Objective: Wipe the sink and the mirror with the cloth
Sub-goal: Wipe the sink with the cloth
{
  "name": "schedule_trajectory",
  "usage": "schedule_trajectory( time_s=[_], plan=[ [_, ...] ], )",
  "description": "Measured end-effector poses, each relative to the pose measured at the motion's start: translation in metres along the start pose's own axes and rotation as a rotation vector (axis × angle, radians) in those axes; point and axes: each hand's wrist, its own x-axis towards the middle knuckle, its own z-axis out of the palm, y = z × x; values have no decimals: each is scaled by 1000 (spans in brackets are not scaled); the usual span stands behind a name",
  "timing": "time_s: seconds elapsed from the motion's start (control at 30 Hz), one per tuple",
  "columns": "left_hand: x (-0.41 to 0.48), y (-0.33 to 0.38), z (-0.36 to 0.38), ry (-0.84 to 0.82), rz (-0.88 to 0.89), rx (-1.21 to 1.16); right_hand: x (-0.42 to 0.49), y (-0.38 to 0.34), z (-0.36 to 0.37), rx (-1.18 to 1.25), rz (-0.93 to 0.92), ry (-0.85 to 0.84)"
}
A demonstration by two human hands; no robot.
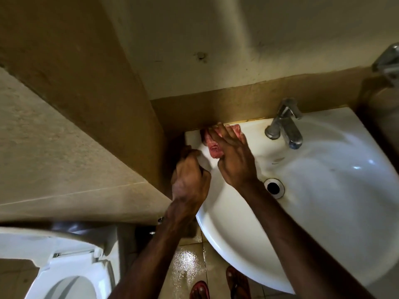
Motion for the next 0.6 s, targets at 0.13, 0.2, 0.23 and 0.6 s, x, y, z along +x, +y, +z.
schedule_trajectory(
  time_s=[0.13, 0.2, 0.23, 0.6],
  plan=[
    [2, 5, 1, -2, -6, 67, -35, -5, 4, -72, 30, 43],
    [2, 4, 2, 3, 16, 119, -60, 6, 3, -124, -20, 28],
    [2, 3, 2, 3, 31, 152, -64, 12, 0, -138, -39, 25],
    [10, 8, -9, -57, 71, 213, -28, 23, -3, -187, 142, 201]
  ],
)
